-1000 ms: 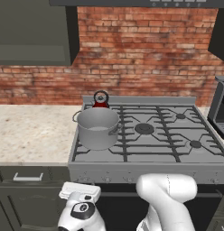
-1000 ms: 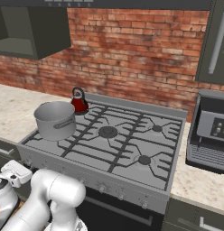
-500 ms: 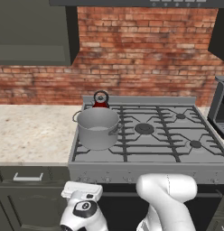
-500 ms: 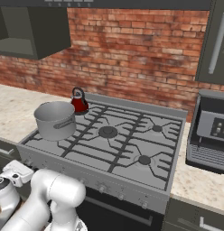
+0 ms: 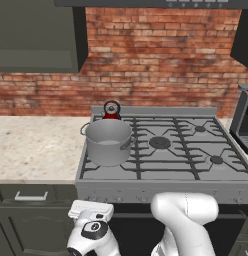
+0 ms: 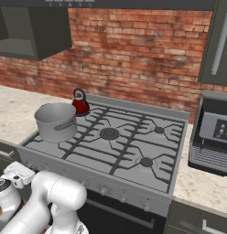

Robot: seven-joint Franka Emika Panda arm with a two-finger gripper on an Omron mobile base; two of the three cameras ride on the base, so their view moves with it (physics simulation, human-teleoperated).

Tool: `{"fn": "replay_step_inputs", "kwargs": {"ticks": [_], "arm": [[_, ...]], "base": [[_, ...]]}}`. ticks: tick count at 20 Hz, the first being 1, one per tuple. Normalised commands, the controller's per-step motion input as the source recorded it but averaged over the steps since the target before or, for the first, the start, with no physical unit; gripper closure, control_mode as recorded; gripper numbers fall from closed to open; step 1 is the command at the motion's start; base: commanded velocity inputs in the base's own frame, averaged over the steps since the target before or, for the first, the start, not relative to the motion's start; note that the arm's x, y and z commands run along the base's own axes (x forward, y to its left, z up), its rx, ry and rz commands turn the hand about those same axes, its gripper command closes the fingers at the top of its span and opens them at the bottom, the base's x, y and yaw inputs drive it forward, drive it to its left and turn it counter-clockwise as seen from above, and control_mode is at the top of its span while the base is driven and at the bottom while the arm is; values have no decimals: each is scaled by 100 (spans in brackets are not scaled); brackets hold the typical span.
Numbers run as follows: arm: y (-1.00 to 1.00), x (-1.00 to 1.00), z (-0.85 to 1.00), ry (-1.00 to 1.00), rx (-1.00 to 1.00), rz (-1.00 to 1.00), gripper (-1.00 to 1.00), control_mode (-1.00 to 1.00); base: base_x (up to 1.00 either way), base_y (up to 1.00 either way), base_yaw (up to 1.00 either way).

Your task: Pick the kettle from the cabinet and place it on a stove burner. Then pick the pot from the counter and place it on another stove burner. Finally, turn both burners on.

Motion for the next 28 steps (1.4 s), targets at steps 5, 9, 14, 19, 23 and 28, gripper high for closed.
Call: {"fn": "replay_step_inputs", "kwargs": {"ticks": [5,9,14,19,23,28], "arm": [[3,7,-6,0,0,0,100,-100],[5,1,-4,2,0,0,100,-100],[3,0,-1,0,-2,0,100,-100],[0,0,0,5,-19,0,100,-100],[0,0,1,11,-28,0,100,-100],[0,0,2,12,-27,0,100,-100]], "base": [[0,0,0],[0,0,0],[0,0,0],[0,0,0],[0,0,0],[0,0,0]]}}
